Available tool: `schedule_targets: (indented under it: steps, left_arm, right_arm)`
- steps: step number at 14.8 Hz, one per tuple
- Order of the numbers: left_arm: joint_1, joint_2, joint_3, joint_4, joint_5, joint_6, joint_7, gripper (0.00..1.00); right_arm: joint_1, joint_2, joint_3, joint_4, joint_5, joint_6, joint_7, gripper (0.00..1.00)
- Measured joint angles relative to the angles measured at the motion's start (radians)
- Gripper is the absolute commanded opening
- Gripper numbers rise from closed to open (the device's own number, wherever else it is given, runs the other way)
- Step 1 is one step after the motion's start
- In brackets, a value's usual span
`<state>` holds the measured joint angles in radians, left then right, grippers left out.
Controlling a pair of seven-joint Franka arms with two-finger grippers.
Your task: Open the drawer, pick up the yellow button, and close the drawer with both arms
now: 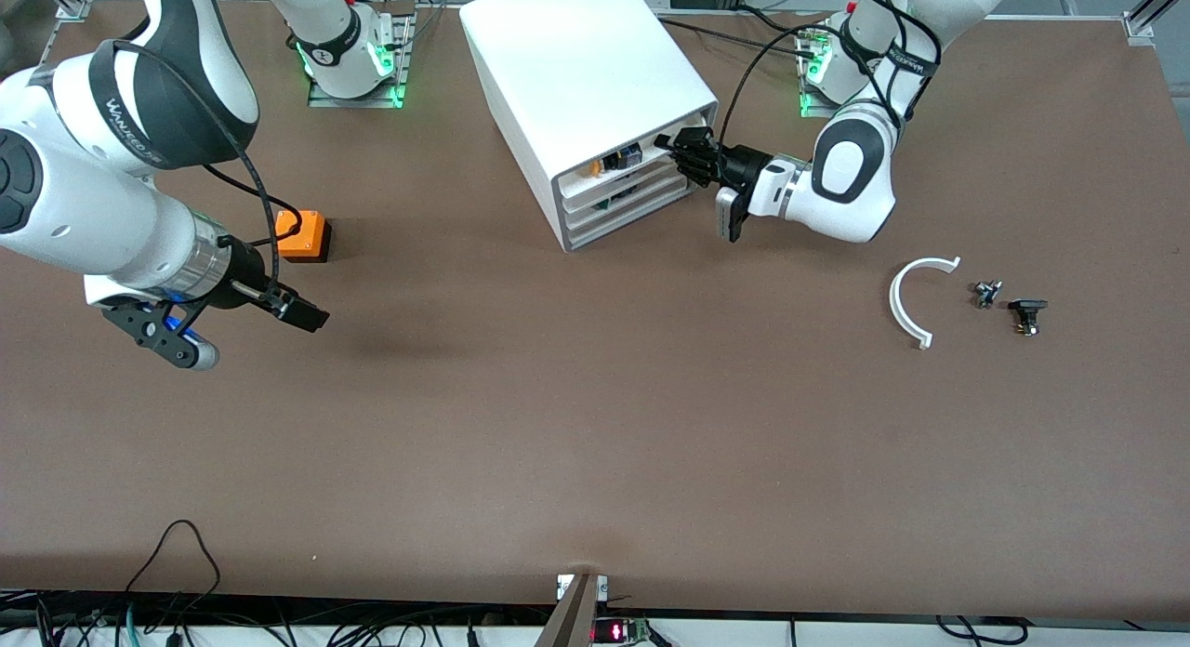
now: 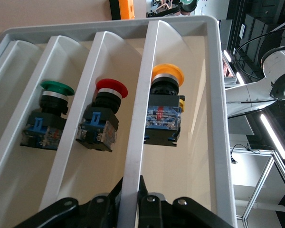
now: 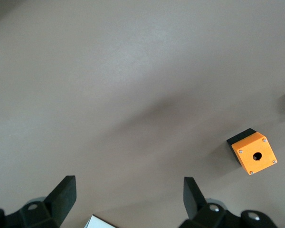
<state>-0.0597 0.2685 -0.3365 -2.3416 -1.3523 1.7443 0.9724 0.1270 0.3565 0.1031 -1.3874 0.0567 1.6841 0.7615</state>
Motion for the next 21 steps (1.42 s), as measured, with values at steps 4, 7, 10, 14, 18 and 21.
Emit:
schedule_targets:
  steps: [4,7,10,14,18,21]
  left_arm:
    - [0.046,0.001,0.008,0.014,0.001,0.004,-0.001,0.00]
    - [0.093,0.006,0.021,0.045,0.041,0.016,-0.002,0.00]
    - [0.151,0.049,0.025,0.116,0.093,0.014,-0.008,0.00]
    - [0.184,0.134,0.025,0.209,0.111,0.002,-0.009,0.00]
    - [0.191,0.169,0.026,0.257,0.125,0.014,-0.011,1.00]
    - [0.193,0.173,0.028,0.265,0.129,0.053,-0.019,1.00]
  right_arm:
    - [0.011,0.002,0.001,0.018,0.033,0.000,0.054,1.00]
    - [0.046,0.010,0.001,0.037,0.036,0.001,0.127,1.00]
    - [0.098,0.028,0.002,0.070,0.037,0.005,0.229,1.00]
    - [0.162,0.037,0.003,0.099,0.038,0.024,0.362,1.00]
    - [0.233,0.043,0.005,0.123,0.044,0.057,0.496,1.00]
    - [0.281,0.050,0.005,0.123,0.074,0.112,0.570,1.00]
